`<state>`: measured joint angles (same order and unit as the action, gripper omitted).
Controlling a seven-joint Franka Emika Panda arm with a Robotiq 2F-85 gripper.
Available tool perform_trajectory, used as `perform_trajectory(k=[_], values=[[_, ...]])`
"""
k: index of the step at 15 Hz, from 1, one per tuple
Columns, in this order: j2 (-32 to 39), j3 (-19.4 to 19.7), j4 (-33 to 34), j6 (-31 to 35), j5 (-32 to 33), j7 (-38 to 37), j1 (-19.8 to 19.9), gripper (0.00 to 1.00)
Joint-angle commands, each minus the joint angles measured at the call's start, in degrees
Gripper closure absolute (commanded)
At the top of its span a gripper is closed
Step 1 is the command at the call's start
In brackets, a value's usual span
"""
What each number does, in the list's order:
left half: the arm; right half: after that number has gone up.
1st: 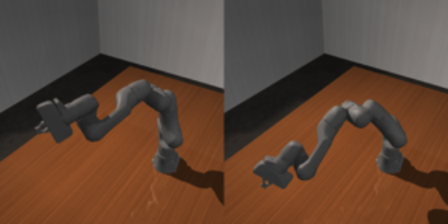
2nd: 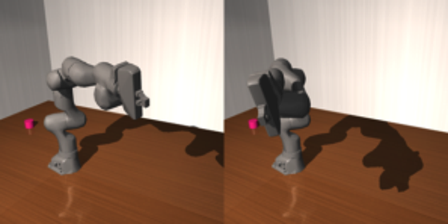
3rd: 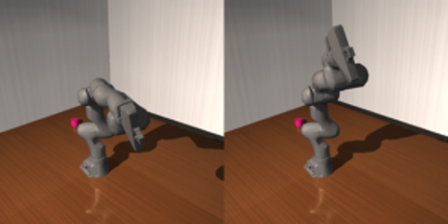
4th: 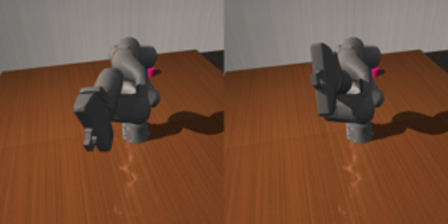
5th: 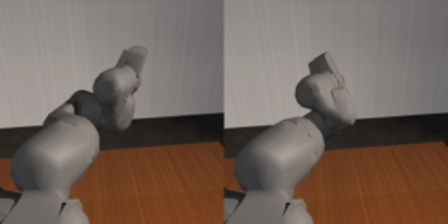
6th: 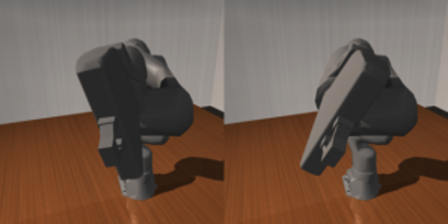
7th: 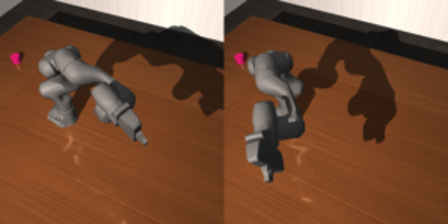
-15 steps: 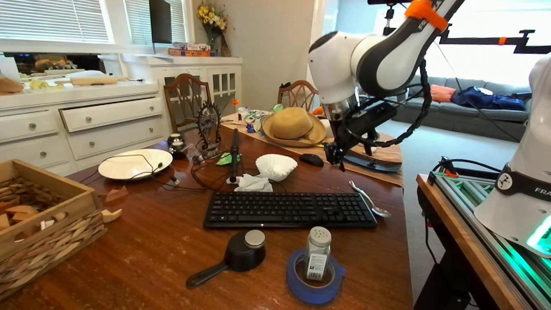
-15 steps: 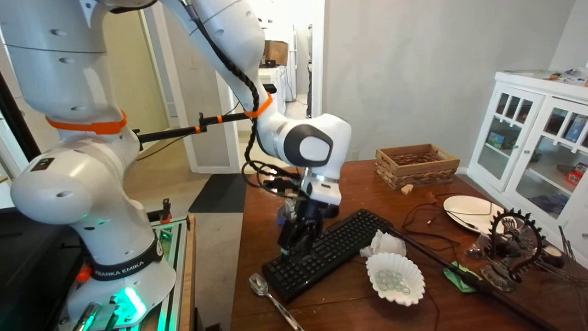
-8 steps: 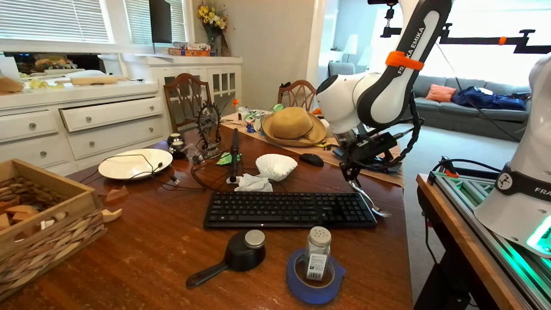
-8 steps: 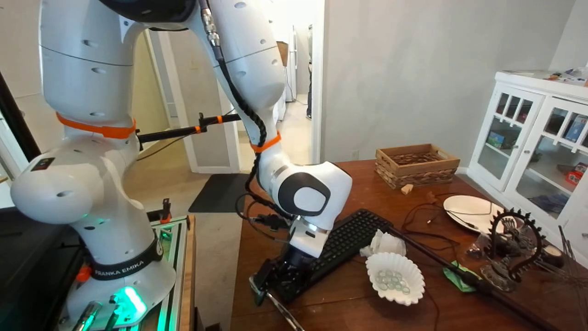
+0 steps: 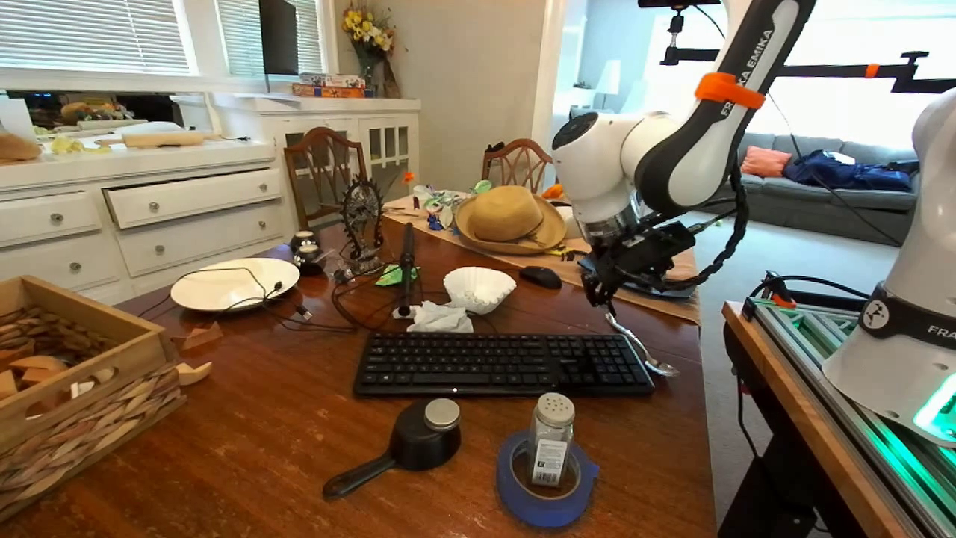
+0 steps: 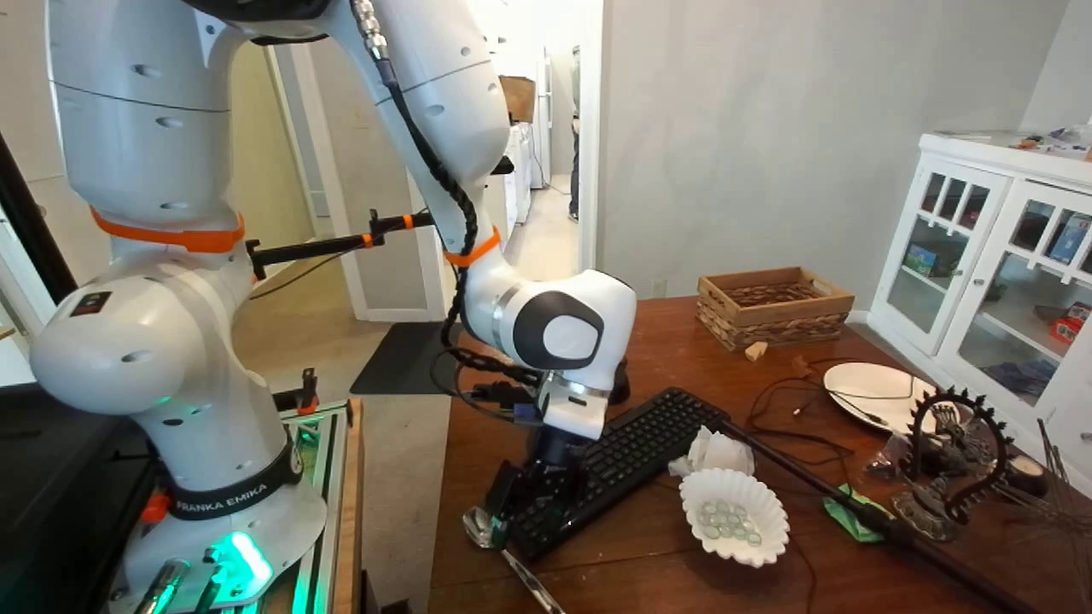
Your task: Move the spoon to the plate
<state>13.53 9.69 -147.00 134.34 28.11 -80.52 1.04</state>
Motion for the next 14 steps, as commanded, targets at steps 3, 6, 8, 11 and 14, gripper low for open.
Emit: perform_trajectory(k=[3,6,8,11,14], values=[[-6.18,0.27,-4.21,3.8,10.13,-5.76,-1.75,0.0],[-4.84,-0.04,-3.34,3.66,12.01,-8.87,-0.97,0.0],[-2.46,-0.15,-2.5,3.2,12.68,-11.58,-0.96,0.0],[1.86,-0.2,-1.57,3.13,13.54,-14.68,-1.27,0.0],[7.16,0.44,-0.03,2.26,12.48,-15.59,-1.37,0.0]])
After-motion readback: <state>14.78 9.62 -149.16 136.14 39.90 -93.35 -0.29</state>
